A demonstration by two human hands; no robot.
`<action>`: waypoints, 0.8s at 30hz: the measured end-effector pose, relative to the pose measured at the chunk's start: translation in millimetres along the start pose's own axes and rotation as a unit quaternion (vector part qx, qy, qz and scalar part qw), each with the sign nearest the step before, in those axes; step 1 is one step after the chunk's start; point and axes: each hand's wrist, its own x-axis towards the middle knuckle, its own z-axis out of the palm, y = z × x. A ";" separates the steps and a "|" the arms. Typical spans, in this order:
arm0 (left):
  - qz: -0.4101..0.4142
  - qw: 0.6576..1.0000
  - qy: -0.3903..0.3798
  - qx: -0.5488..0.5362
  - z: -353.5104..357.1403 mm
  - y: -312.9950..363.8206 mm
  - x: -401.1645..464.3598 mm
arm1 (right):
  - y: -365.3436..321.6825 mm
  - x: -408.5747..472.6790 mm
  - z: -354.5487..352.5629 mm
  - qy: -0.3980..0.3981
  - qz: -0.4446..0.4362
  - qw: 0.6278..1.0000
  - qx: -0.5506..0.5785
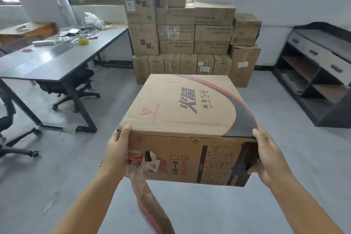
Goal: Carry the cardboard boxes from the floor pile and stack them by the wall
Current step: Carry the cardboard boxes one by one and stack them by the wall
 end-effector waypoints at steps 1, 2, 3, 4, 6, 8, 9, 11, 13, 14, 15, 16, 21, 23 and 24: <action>0.006 1.000 0.005 -0.002 9.5 6.9 17.4 | -8.0 20.2 6.3 -0.003 -0.005 1.000 -0.002; 0.009 1.000 0.008 -0.001 20.2 13.8 34.7 | -15.3 39.9 12.5 -0.004 -0.008 1.000 -0.002; 0.010 1.000 0.008 0.000 31.9 20.4 53.3 | -21.9 60.2 18.2 -0.004 -0.010 1.000 -0.002; 0.010 1.000 0.004 -0.002 45.0 27.4 72.3 | -27.9 81.0 23.7 -0.005 -0.012 1.000 0.001; 0.009 1.000 -0.011 -0.016 71.3 40.5 112.7 | -39.3 123.0 35.9 -0.005 -0.015 1.000 0.020; 0.010 1.000 -0.021 -0.021 97.7 54.0 158.1 | -51.0 167.7 51.3 0.004 -0.019 0.999 0.030; 0.012 0.999 -0.024 -0.021 110.5 61.9 181.9 | -58.3 189.7 60.4 0.009 -0.022 0.999 0.032; 0.018 0.999 -0.038 -0.030 135.7 81.0 232.9 | -74.3 234.1 80.3 0.023 -0.032 0.999 0.037; 0.028 0.997 -0.059 -0.032 161.4 105.5 285.8 | -91.0 278.0 101.1 0.047 -0.039 0.997 0.042; 0.034 0.996 -0.070 -0.030 173.7 119.8 310.3 | -101.2 298.3 110.6 0.059 -0.045 0.996 0.047; 0.042 0.996 -0.079 -0.029 185.8 135.4 335.3 | -112.9 318.9 120.9 0.067 -0.051 0.995 0.052; 0.052 0.994 -0.088 -0.026 197.6 150.7 359.6 | -124.1 338.9 131.1 0.072 -0.057 0.994 0.056; 0.084 0.987 -0.136 -0.028 254.2 206.6 458.1 | -166.6 421.3 164.0 0.118 -0.073 0.988 0.063; 0.089 0.983 -0.157 -0.030 280.5 222.2 494.0 | -183.5 459.8 171.8 0.140 -0.079 0.985 0.067; 0.091 0.981 -0.166 -0.030 294.2 229.4 511.4 | -192.4 479.2 175.6 0.145 -0.082 0.984 0.069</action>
